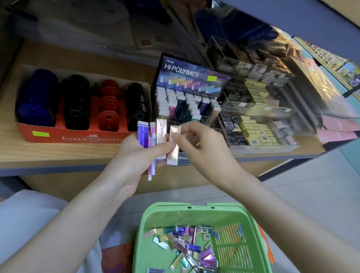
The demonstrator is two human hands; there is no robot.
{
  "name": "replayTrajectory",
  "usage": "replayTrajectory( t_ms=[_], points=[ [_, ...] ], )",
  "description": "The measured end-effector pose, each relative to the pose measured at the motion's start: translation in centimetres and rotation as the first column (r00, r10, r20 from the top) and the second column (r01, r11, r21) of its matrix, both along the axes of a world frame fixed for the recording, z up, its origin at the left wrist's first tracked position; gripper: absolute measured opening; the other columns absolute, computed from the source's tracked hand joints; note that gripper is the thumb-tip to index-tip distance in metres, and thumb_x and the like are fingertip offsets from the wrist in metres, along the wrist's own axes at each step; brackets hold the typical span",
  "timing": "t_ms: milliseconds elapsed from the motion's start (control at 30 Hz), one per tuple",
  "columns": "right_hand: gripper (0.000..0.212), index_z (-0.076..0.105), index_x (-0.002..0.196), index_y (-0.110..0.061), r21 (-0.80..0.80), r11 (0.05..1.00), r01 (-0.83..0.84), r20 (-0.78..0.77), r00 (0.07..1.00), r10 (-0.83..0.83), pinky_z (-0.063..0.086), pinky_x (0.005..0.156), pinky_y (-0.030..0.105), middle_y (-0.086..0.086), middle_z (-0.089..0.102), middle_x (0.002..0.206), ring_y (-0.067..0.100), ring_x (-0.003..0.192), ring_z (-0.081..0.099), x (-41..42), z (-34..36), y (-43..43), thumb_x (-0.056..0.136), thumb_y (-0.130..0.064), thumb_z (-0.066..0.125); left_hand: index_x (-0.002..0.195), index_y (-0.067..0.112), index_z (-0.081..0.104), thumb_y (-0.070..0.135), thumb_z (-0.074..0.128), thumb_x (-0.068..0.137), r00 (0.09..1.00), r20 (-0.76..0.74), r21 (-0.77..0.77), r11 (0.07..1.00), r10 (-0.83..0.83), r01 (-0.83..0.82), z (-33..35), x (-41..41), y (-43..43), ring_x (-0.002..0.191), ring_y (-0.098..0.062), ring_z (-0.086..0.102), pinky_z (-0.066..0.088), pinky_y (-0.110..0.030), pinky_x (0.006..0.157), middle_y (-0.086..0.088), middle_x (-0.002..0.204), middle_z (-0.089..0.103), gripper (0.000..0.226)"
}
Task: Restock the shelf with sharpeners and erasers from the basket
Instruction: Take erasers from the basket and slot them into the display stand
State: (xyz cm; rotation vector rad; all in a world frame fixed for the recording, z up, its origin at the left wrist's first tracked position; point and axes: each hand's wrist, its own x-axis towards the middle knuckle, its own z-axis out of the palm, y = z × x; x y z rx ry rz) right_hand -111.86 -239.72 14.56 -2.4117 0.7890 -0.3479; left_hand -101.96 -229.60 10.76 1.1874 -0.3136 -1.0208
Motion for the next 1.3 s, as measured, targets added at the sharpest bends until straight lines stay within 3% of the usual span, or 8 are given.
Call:
replayTrajectory(
  t_ms=[67, 167, 233, 333, 500, 800, 1100, 1300],
  points=[
    [0.014, 0.062, 0.089, -0.013, 0.141, 0.990, 0.019, 0.042, 0.999, -0.026, 0.042, 0.067, 0.013, -0.009, 0.063, 0.076, 0.003, 0.068, 0.056, -0.2, 0.1, 0.2, 0.093, -0.027, 0.058, 0.090, 0.013, 0.070, 0.003, 0.070, 0.080, 1.000, 0.013, -0.010, 1.000, -0.021, 0.021, 0.1, -0.3, 0.0, 0.078, -0.015, 0.072, 0.058, -0.026, 0.064, -0.002, 0.083, 0.075, 0.014],
    [0.013, 0.054, 0.090, -0.015, 0.346, 0.938, 0.024, 0.225, 0.969, -0.107, 0.052, 0.082, 0.032, -0.004, 0.069, 0.080, 0.011, 0.080, 0.068, -0.6, 0.7, -0.1, 0.098, -0.024, 0.048, 0.091, 0.013, 0.069, 0.001, 0.067, 0.083, 0.999, 0.008, -0.035, 0.998, -0.053, 0.054, 0.3, -0.5, 0.0, 0.075, -0.016, 0.071, 0.058, -0.026, 0.063, -0.004, 0.084, 0.074, 0.014],
    [0.012, 0.047, 0.094, -0.017, 0.380, 0.922, 0.076, 0.298, 0.933, -0.200, 0.056, 0.076, 0.037, -0.001, 0.066, 0.079, 0.016, 0.074, 0.070, -1.0, 1.3, -0.8, 0.101, -0.025, 0.040, 0.092, 0.012, 0.068, 0.004, 0.067, 0.084, 0.998, 0.010, -0.011, 0.998, -0.057, 0.057, 0.4, -0.5, -0.1, 0.070, -0.014, 0.070, 0.056, -0.022, 0.057, -0.004, 0.084, 0.073, 0.012],
    [0.015, 0.046, 0.102, -0.020, 0.242, 0.946, 0.215, 0.244, 0.930, -0.274, 0.053, 0.056, 0.032, -0.003, 0.053, 0.076, 0.013, 0.059, 0.057, -1.6, 1.9, -3.2, 0.102, -0.030, 0.035, 0.089, 0.014, 0.067, 0.012, 0.068, 0.085, 0.997, 0.031, 0.038, 0.997, -0.070, 0.069, 0.5, -0.6, -0.1, 0.062, -0.008, 0.069, 0.049, -0.018, 0.048, 0.001, 0.076, 0.071, 0.005],
    [0.024, 0.057, 0.119, -0.010, -0.148, 0.939, 0.309, 0.004, 0.950, -0.312, 0.038, 0.071, 0.026, 0.002, 0.055, 0.094, 0.020, 0.082, 0.053, -2.2, 0.9, -8.8, 0.099, -0.020, 0.047, 0.089, 0.017, 0.066, 0.023, 0.065, 0.088, 0.995, 0.030, 0.079, 0.993, -0.092, 0.090, 0.9, -0.8, -0.4, 0.063, -0.011, 0.067, 0.045, -0.019, 0.045, 0.005, 0.065, 0.070, 0.007],
    [0.011, 0.068, 0.096, -0.010, -0.363, 0.903, 0.229, 0.012, 0.970, -0.241, 0.042, 0.065, 0.027, 0.004, 0.066, 0.091, 0.019, 0.079, 0.059, -0.8, 0.7, -11.4, 0.086, -0.015, 0.068, 0.084, 0.014, 0.064, 0.025, 0.065, 0.089, 0.989, 0.064, 0.155, 0.980, -0.135, 0.124, 1.5, -0.6, -0.2, 0.038, -0.002, 0.052, 0.036, -0.014, 0.037, 0.002, 0.061, 0.066, 0.013],
    [0.026, 0.061, 0.108, -0.011, -0.539, 0.821, -0.190, -0.387, 0.921, -0.041, 0.051, 0.075, 0.044, 0.013, 0.064, 0.106, 0.033, 0.092, 0.063, 0.3, 1.9, -12.7, 0.088, 0.004, 0.055, 0.088, 0.012, 0.063, 0.014, 0.057, 0.092, 0.993, 0.034, 0.136, 0.985, -0.115, 0.109, 1.4, -0.3, -0.2, 0.057, -0.009, 0.062, 0.042, -0.018, 0.042, 0.000, 0.071, 0.071, 0.008],
    [0.026, 0.047, 0.118, -0.004, -0.474, 0.880, -0.026, -0.190, 0.979, -0.073, 0.047, 0.078, 0.046, 0.019, 0.059, 0.114, 0.037, 0.097, 0.060, 0.1, 1.4, -12.1, 0.092, -0.001, 0.052, 0.089, 0.012, 0.062, 0.007, 0.051, 0.092, 0.994, 0.019, 0.123, 0.987, -0.108, 0.105, 1.5, -0.3, -0.2, 0.059, -0.010, 0.064, 0.043, -0.018, 0.041, -0.002, 0.075, 0.074, 0.013]
  ],
)
